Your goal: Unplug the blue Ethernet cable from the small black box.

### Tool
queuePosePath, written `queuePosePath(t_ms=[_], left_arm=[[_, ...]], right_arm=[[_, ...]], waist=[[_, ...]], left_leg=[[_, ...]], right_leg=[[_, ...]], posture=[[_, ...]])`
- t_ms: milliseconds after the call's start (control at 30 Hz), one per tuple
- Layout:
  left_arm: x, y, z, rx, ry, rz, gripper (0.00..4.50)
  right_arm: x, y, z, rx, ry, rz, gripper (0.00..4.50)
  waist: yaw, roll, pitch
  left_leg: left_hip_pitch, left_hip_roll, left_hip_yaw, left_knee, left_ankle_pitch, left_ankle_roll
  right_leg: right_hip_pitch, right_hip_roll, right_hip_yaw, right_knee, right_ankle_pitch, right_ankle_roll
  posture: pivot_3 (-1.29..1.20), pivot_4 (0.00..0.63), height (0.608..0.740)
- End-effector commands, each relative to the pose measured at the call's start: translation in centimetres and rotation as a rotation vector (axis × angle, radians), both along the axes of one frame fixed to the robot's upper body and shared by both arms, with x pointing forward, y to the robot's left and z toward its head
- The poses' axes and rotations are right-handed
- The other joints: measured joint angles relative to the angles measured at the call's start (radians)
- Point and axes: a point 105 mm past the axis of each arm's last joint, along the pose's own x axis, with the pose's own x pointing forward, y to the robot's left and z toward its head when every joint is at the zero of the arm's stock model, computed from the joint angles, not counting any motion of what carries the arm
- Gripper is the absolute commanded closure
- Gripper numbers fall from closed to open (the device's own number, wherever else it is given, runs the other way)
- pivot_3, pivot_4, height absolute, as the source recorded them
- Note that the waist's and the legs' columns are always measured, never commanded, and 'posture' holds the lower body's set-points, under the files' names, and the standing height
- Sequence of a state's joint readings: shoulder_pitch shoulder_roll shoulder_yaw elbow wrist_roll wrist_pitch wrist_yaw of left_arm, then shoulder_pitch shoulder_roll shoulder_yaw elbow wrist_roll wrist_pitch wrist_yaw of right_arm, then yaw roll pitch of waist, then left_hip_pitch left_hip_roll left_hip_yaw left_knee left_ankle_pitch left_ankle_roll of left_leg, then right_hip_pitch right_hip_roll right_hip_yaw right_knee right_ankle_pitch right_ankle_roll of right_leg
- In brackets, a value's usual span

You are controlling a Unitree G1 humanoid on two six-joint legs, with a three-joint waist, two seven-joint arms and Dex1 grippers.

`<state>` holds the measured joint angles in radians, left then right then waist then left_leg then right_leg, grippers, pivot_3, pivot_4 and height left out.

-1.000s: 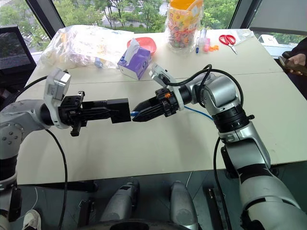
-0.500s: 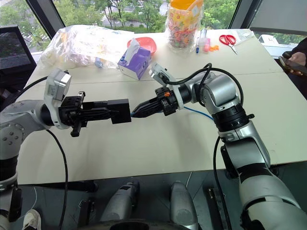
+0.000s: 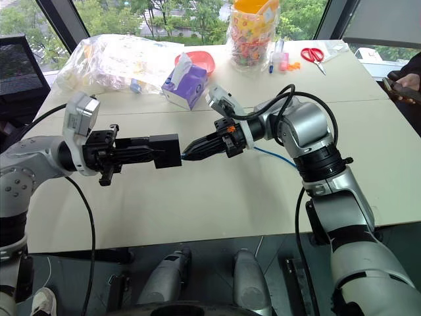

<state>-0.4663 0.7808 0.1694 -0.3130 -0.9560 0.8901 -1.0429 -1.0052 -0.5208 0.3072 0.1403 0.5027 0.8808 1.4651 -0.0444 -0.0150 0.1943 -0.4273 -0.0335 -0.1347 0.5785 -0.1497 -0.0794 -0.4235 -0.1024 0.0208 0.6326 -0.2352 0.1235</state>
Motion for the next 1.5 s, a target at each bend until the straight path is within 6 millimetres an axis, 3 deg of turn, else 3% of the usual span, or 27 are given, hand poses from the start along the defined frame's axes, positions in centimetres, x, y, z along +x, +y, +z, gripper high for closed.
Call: queuePosePath(t_ms=[33,567,767,1000,1167,1267,1500], left_arm=[[0.1,0.7,2.0,-0.039,-0.081,0.033,4.05],[-0.8,0.6,1.0,0.032,-0.089,0.021,4.05],[-1.3,1.1,0.8,0.054,-0.091,0.025,4.05],[-1.3,1.3,0.5,0.057,-0.085,0.045,4.05],[0.0,0.8,-0.5,0.033,-0.079,0.093,4.05],[1.9,-0.3,-2.5,0.027,-0.094,0.156,4.05],[6.5,-1.7,-5.7,0.097,-0.290,0.346,4.05]], right_arm=[[-0.2,-0.1,-1.1,-0.049,-0.017,0.007,4.46],[0.8,-0.8,-2.2,-0.101,0.014,-0.053,4.46],[2.7,-3.2,-3.6,-0.160,0.024,-0.138,4.46],[4.7,-4.6,-3.7,-0.167,-0.017,-0.226,4.46],[9.6,-5.6,-4.9,-0.239,-0.228,-0.478,4.46],[13.9,-7.3,-5.6,-0.294,-0.373,-0.783,4.46],[16.0,-9.9,-6.2,-0.374,-0.437,-0.989,4.46]], waist=[[-0.001,0.000,0.000],[0.000,0.000,0.000],[0.001,0.000,0.000],[-0.001,0.000,0.000],[-0.001,0.000,0.000],[0.000,0.000,0.000],[0.003,-0.001,0.001]], left_leg=[[0.000,0.000,0.000,0.000,0.000,0.000],[0.000,0.000,0.000,0.000,0.000,0.000],[0.000,0.000,0.000,0.000,0.000,0.000],[0.000,0.000,0.001,-0.001,0.000,0.000],[0.000,0.000,0.001,0.000,0.000,0.000],[0.001,0.000,0.002,0.000,0.000,0.000],[0.000,-0.001,0.002,-0.001,0.000,0.000]], right_leg=[[0.000,0.000,0.000,0.000,0.000,0.000],[0.000,0.000,0.000,0.000,0.000,0.000],[0.000,0.000,0.000,-0.001,0.000,0.000],[-0.001,-0.001,0.000,-0.001,0.000,0.000],[-0.001,-0.001,0.000,-0.001,0.000,0.000],[0.000,0.000,0.000,-0.001,0.001,-0.001],[0.000,0.000,0.001,-0.002,0.001,-0.001]], posture=[[0.00,0.150,0.728],[0.00,0.150,0.728],[0.00,0.150,0.728],[0.00,0.150,0.728],[0.00,0.150,0.728],[0.00,0.150,0.728],[0.00,0.150,0.728]])
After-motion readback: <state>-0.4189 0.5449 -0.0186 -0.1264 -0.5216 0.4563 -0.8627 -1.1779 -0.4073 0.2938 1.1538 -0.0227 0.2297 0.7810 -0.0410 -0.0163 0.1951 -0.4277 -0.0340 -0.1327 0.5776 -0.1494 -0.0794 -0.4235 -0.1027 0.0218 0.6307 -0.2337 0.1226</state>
